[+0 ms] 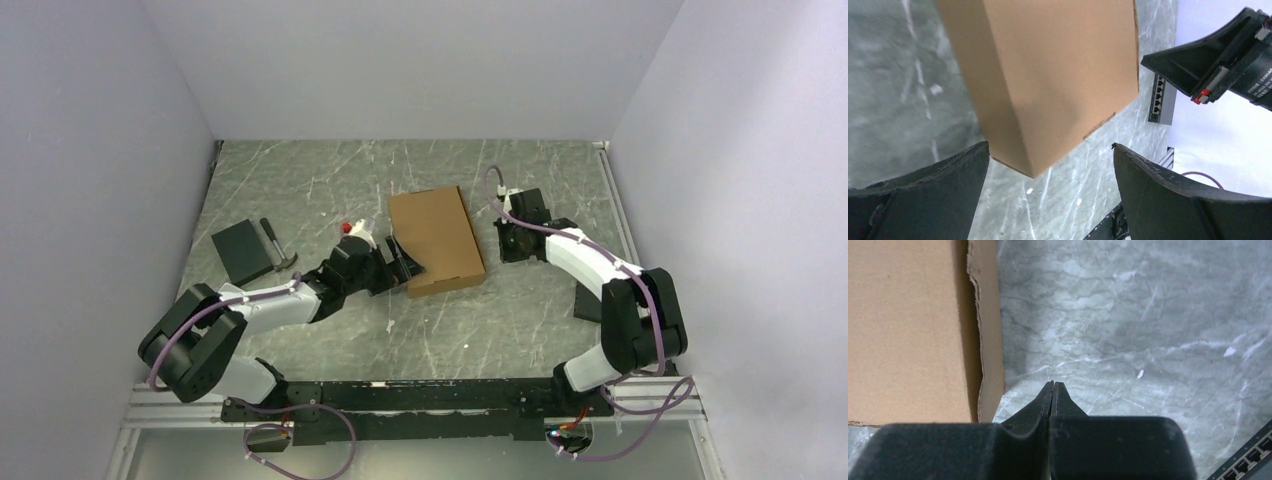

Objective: Fold the paper box

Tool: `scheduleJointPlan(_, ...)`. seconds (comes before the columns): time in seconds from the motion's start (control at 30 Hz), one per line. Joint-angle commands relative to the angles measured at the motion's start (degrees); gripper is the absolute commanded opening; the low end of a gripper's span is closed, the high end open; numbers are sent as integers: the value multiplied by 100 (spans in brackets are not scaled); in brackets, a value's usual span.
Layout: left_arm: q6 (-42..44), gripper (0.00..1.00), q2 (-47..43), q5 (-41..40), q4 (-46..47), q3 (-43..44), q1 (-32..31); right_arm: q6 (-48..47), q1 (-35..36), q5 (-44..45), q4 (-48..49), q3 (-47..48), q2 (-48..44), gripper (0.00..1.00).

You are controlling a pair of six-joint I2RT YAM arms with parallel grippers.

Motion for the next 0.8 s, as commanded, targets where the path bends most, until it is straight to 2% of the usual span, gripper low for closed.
scheduleJointPlan(0.0, 514, 98, 163, 621, -68, 313, 574, -523, 45, -206, 386, 565, 442, 0)
scheduleJointPlan(0.17, 896, 95, 1068, 1224, -285, 1068, 1055, -738, 230, -402, 176, 1644, 1520, 0)
scheduleJointPlan(0.33, 922, 80, 1976, 1924, -224, 1643, 1068, -599, 968, -482, 123, 2022, 1868, 0)
scheduleJointPlan(0.43, 752, 74, 2291, 2110, 138, 1640, 1067, -449, 1074, -487, 184, 1988, 1867, 0)
scheduleJointPlan(0.67, 629, 77, 2103, 1924, 540, 1263, 1183, -830, 379, 797, 447, 1904, 1682, 0)
scheduleJointPlan(0.77, 652, 80, 1840, 1844, 456, 1146, 1302, -888, 226, 939, 225, 1986, 1587, 0)
